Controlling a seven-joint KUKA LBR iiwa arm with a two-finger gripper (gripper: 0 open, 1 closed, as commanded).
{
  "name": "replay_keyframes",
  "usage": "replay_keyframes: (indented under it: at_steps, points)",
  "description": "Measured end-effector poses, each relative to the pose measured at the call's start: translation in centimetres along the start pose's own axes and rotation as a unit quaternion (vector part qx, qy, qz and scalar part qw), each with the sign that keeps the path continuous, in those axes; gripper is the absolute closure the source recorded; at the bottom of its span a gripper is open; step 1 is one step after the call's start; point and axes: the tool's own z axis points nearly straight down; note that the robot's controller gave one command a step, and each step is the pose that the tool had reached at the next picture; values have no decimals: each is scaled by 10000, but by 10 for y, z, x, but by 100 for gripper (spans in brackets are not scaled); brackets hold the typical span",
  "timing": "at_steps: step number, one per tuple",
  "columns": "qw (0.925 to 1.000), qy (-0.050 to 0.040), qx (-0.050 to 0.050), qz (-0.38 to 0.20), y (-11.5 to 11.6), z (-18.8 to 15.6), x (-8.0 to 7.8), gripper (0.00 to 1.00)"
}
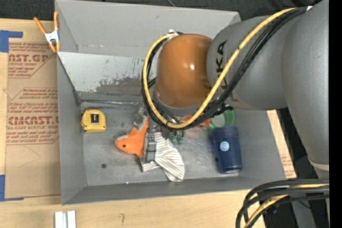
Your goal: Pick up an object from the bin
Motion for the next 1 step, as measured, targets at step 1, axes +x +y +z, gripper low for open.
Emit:
replay_keyframes:
  at_steps: [1]
  points:
    - [9992, -35, 4, -395, 2, -3, 8, 0]
